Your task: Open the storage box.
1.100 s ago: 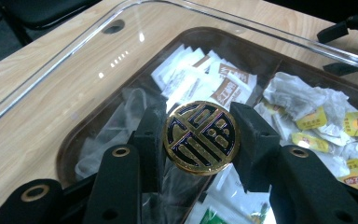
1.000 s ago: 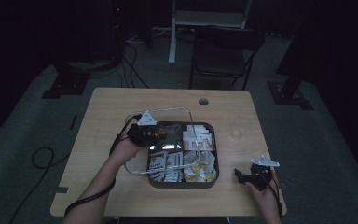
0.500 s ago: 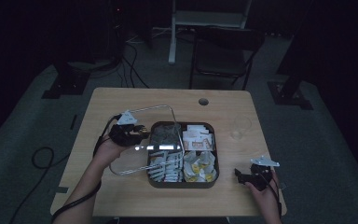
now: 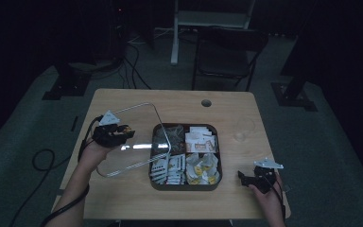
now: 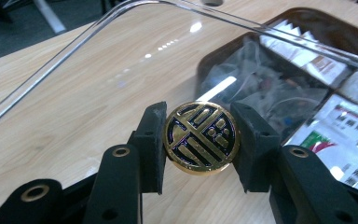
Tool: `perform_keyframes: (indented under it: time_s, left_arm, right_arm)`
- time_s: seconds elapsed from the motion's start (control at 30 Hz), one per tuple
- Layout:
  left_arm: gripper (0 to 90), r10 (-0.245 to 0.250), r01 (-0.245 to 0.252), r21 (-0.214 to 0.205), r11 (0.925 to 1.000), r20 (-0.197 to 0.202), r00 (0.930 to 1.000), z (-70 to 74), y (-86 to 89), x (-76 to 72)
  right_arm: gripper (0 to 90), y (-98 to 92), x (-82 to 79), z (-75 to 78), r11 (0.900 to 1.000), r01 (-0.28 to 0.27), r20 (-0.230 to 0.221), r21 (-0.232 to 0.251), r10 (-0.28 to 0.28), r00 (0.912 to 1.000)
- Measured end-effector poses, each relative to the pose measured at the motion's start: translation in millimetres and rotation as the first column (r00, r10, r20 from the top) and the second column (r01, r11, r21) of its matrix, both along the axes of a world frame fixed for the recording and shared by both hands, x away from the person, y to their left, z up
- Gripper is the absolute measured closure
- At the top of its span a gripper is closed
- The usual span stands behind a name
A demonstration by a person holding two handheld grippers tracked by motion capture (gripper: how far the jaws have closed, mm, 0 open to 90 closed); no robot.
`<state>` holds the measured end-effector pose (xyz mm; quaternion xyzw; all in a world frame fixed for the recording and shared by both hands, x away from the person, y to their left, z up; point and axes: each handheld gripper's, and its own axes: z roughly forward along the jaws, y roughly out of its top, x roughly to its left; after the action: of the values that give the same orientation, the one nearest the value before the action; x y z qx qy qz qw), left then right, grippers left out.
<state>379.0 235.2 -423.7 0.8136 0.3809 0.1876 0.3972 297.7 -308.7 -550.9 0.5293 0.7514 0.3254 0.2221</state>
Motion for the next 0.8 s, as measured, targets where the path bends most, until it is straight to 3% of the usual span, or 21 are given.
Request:
perform_keyframes:
  time_s: [0.37, 0.6, 0.8]
  left_arm:
    - [59.9, 0.096, -0.096, 0.004, 0.9954, -0.003, 0.9954, -7.5, 38.1, -5.0]
    - [59.9, 0.186, -0.186, 0.013, 0.9824, 0.002, 0.9825, -20.8, 59.3, -6.9]
    - [59.9, 0.233, -0.233, 0.012, 0.9725, -0.01, 0.9725, -34.5, 69.0, -7.2]
  right_arm:
    - [11.5, 0.0, 0.0, 0.0, 1.0, 0.0, 0.0, 0.0, 0.0, 1.0]
    - [11.6, 0.0, 0.0, 0.0, 1.0, 0.0, 0.0, 0.0, 0.0, 1.0]
    - [11.5, 0.1, -0.1, 0.0, 1.0, 0.001, -0.001, 0.0, -0.001, 1.0]
